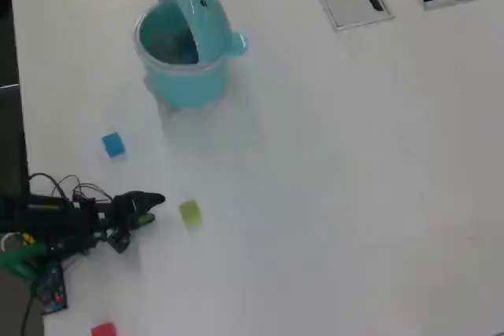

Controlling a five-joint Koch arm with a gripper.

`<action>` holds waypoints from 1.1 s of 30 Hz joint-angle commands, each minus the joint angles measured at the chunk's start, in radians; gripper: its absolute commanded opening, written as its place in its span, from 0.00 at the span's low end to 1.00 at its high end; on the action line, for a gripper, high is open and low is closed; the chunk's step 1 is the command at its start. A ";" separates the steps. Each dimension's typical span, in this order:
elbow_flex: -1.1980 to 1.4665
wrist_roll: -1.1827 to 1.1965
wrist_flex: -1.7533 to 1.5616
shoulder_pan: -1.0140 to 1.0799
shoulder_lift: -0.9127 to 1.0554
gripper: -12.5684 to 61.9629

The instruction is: Grasp RGB lego blocks and put them in the bin one by one.

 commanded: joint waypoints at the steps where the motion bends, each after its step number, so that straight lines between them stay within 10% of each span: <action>1: 0.075 -0.009 0.089 -0.002 0.063 0.63; 33: 0.064 -0.014 0.003 0.048 0.063 0.62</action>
